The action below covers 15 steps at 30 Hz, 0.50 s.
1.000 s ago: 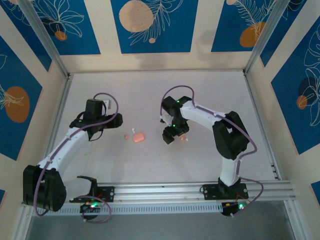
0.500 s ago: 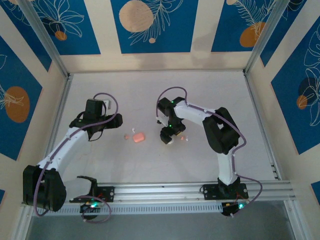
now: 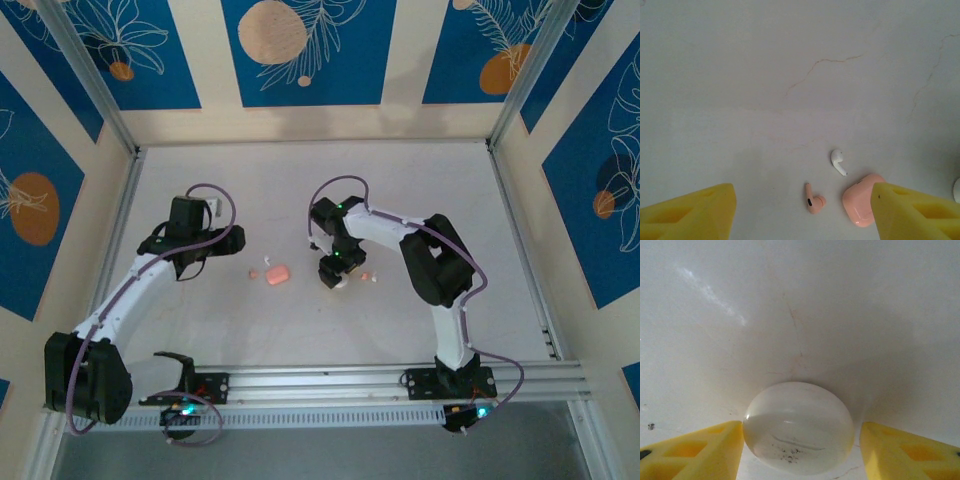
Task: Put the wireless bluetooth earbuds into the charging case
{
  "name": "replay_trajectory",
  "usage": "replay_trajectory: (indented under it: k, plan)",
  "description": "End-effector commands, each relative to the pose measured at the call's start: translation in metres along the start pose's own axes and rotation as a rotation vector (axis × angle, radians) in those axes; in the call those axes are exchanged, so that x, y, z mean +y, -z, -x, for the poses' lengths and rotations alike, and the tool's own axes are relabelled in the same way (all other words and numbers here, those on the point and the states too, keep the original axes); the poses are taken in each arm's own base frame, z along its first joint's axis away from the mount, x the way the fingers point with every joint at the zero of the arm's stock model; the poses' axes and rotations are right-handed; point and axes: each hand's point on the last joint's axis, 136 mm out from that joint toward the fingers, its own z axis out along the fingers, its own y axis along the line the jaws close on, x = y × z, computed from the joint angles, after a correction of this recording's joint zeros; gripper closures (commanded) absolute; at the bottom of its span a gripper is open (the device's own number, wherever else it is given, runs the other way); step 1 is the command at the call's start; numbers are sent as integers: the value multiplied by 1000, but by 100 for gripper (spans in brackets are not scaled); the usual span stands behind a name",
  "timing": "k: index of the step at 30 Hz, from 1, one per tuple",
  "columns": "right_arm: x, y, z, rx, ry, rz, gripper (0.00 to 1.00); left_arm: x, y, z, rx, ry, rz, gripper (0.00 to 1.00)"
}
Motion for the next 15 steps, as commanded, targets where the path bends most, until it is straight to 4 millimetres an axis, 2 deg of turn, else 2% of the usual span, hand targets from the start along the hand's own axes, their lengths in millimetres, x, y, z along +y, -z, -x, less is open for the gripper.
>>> replay_trajectory:
  k: [1, 8, 15]
  plan:
    - [8, -8, -5, 33, 3, 19, 38, -7, 9, 2, -4, -3, -23, 29]
    - [5, -14, -11, 53, -7, 1, 36, -6, 9, -1, -7, 3, -26, 29]
    - [6, -12, -11, 34, -14, 7, 48, -6, 8, -2, -10, -3, -30, 29]
